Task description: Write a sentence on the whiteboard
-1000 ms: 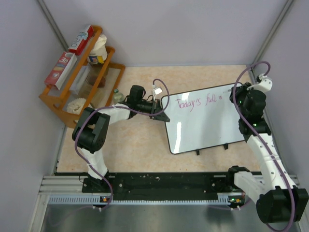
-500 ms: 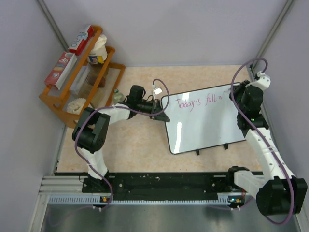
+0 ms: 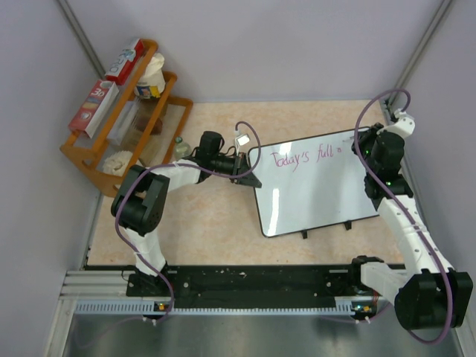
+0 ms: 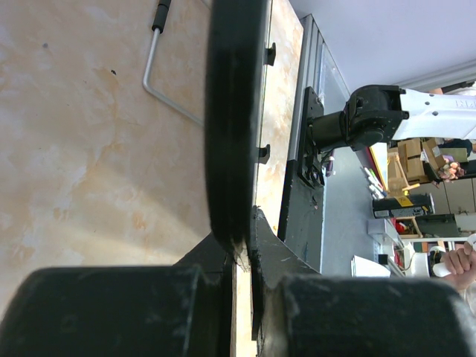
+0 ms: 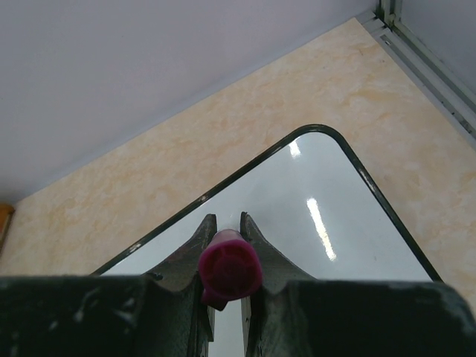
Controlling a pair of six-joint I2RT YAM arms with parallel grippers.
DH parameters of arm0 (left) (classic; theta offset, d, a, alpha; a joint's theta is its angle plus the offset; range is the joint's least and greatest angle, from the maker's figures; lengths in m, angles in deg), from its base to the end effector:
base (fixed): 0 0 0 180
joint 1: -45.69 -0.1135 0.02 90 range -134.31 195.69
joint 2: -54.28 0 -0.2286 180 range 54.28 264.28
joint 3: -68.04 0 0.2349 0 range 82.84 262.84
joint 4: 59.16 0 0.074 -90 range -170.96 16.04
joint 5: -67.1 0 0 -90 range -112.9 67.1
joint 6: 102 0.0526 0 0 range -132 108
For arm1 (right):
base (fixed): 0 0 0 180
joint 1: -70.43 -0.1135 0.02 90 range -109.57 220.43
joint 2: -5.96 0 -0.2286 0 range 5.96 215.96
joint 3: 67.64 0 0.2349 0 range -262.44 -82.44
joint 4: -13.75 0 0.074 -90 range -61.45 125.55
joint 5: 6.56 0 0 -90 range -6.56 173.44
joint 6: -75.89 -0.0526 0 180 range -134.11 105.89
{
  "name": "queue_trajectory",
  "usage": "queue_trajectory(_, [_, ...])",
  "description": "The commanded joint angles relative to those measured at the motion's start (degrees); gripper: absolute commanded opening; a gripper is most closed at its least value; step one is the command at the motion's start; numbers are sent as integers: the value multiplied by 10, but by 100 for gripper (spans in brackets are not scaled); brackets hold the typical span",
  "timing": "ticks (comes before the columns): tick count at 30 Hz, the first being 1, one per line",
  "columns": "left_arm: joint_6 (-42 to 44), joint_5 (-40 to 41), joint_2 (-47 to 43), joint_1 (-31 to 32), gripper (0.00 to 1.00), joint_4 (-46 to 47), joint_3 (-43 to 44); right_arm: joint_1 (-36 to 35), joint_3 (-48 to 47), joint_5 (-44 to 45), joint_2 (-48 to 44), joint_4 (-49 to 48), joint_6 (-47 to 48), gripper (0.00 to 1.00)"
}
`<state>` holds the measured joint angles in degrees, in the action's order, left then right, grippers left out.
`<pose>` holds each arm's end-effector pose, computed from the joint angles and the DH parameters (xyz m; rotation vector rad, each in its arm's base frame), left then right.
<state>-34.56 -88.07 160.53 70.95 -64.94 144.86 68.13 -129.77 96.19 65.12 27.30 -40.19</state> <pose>0.3116 -0.1998 0.1621 0.7579 2.1193 -1.6972 0.2608 -0.0011 0.2989 0.5183 1.6754 0.1664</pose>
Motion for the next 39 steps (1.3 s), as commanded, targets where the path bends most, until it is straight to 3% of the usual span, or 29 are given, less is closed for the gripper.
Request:
queue_trajectory(1, [54, -16, -11, 13, 0, -25, -21, 9, 7, -14, -9, -16, -1, 0])
queue_trajectory(30, [52, -14, -11, 13, 0, -24, -21, 9, 106, -48, -97, 49, -5, 0])
queue_trajectory(39, [53, -15, -12, 13, 0, -23, -22, 8, 73, -64, -121, 51, -25, 0])
